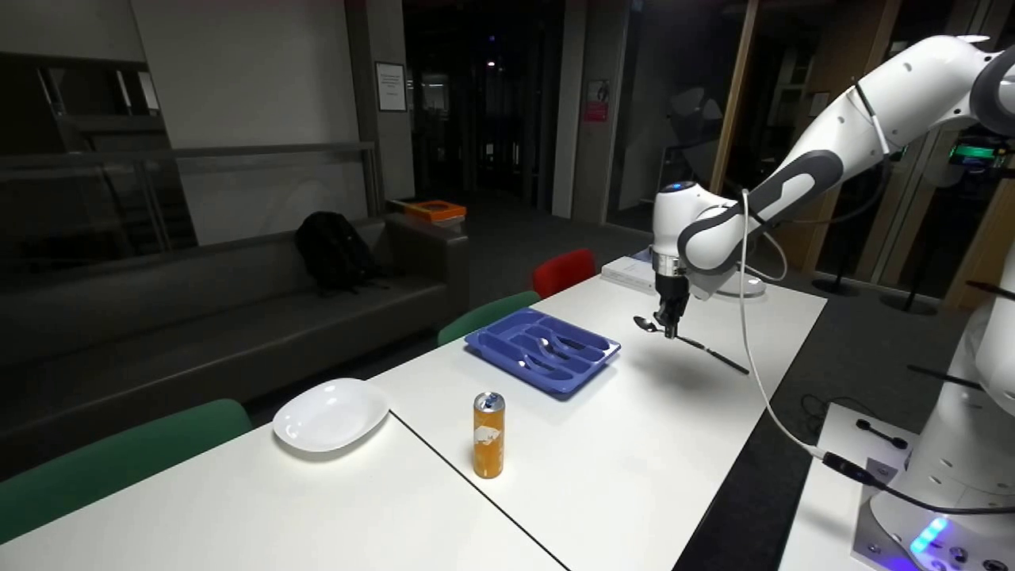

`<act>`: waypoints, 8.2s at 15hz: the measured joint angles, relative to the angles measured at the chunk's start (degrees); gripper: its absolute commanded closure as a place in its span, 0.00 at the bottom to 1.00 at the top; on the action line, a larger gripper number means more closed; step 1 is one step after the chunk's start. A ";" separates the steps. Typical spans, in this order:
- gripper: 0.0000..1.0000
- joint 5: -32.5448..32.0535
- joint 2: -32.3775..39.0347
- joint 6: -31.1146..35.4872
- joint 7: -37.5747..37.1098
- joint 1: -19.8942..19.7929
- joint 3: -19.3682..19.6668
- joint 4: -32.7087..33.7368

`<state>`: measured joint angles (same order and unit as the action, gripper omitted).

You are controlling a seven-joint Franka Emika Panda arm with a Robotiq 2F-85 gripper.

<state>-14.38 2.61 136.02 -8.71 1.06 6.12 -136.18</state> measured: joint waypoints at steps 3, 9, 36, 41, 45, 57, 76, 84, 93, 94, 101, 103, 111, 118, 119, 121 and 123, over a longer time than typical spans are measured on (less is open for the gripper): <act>0.98 -0.03 1.58 1.78 0.00 0.21 -1.86 2.25; 0.98 0.07 8.38 3.59 0.12 0.66 -4.61 11.64; 0.98 4.02 39.28 -3.94 0.86 0.91 -3.95 50.46; 0.98 4.08 40.96 -6.04 0.89 0.64 -3.94 52.41; 0.98 4.09 41.78 -6.38 0.94 0.53 -3.94 52.87; 0.98 4.58 42.15 -6.38 1.57 0.68 -3.96 52.83; 0.98 4.57 49.80 -10.17 4.04 0.84 -3.78 62.82; 0.51 4.57 53.92 -12.72 5.43 0.69 -3.61 67.38; 0.00 4.57 52.97 -12.96 5.12 0.81 -3.48 68.77; 0.00 4.57 52.07 -12.90 4.69 0.81 -3.41 68.43; 0.00 7.24 43.84 -7.04 -1.00 -1.12 -1.97 57.59; 0.00 9.26 41.65 -3.83 -1.04 -2.94 -1.70 52.50; 0.00 22.07 33.04 8.70 3.61 -13.35 -1.36 31.78; 0.00 32.00 23.63 11.68 8.84 -18.96 -1.46 18.52; 0.00 32.00 22.84 11.68 8.83 -19.01 -1.21 17.54; 0.00 31.20 21.74 11.68 7.90 -18.43 -0.16 16.08; 0.00 29.12 21.55 11.67 5.35 -17.04 1.48 15.54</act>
<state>14.74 24.15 147.69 -3.36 -15.98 7.60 -120.64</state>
